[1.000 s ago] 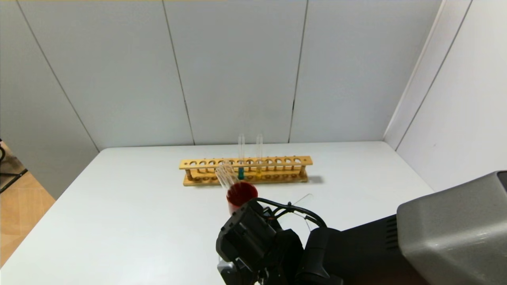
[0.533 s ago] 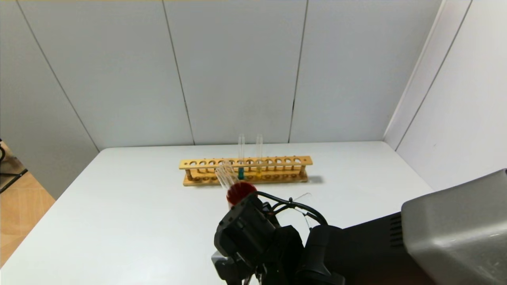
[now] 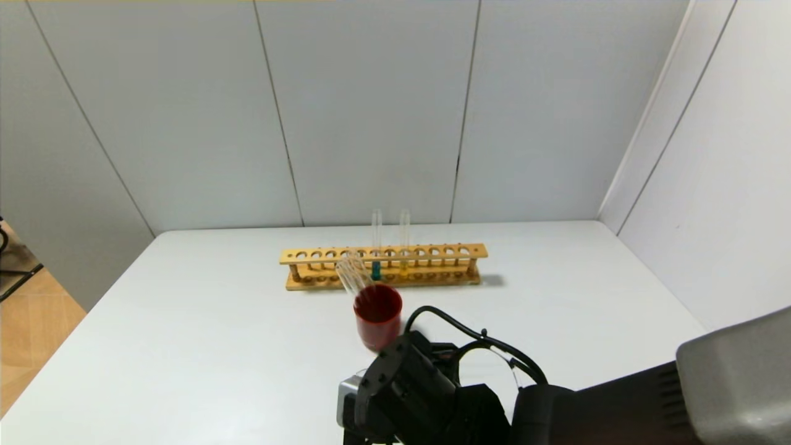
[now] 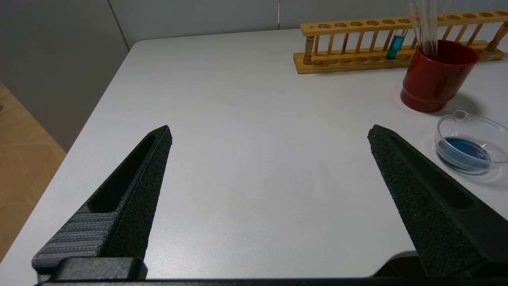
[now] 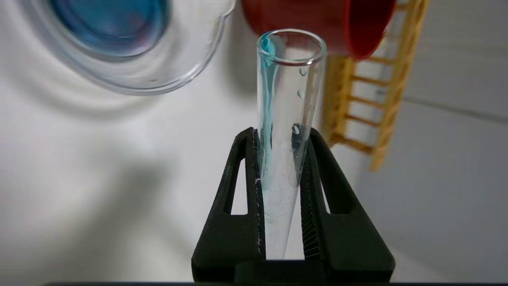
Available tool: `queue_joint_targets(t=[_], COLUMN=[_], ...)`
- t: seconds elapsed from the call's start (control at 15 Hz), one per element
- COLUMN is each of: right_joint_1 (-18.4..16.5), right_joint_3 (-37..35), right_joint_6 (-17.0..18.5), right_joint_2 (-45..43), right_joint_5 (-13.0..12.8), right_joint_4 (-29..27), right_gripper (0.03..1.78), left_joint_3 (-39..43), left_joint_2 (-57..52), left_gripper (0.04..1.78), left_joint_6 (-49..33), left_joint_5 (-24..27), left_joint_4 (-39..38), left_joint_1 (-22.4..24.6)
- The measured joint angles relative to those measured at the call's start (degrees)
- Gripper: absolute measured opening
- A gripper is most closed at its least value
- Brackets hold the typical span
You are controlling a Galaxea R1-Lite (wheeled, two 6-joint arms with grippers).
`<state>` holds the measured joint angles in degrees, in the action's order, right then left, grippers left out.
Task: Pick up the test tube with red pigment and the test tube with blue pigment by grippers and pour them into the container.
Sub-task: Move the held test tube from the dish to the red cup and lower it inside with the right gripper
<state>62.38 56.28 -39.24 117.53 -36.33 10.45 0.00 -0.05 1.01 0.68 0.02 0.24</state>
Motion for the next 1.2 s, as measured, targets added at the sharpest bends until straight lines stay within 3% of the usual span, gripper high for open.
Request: queue_joint_targets(t=[0.2,0.33,0.53,0.67,0.8,1.0,1.2], right_joint_1=[0.32,-0.17,-2.32,-4.47,-7.92,-13.18,-15.12], right_joint_3=[-1.94,-2.05,-2.12,-1.63,-0.8,4.24,11.11], right_joint_6=[15.13,24.0,31.44,34.29,34.69,34.61,34.62], right_joint_2=[-1.82,-2.51,-3.61,-4.61,-5.35,-4.94,-2.15], right_joint_5=[1.71,1.94,1.96,1.9,1.9,1.99,2.65], right_joint_4=[4.92,12.64,22.91,27.83,30.23,30.39,30.43], right_gripper=[0.34,0.34,0.34,0.34,0.34,0.34,0.34], left_joint_3=[0.0,0.0,0.0,0.0,0.0,0.0,0.0], left_joint_2=[0.0,0.0,0.0,0.0,0.0,0.0,0.0], left_gripper=[1.75,1.75,1.75,1.75,1.75,1.75,1.75], left_joint_6=[-0.02,0.0,-0.02,-0.02,-0.02,-0.02,0.0], left_joint_5=[0.02,0.02,0.0,0.02,0.0,0.0,0.02], left_joint_4=[0.0,0.0,0.0,0.0,0.0,0.02,0.0], left_joint_1=[0.0,0.0,0.0,0.0,0.0,0.0,-0.02])
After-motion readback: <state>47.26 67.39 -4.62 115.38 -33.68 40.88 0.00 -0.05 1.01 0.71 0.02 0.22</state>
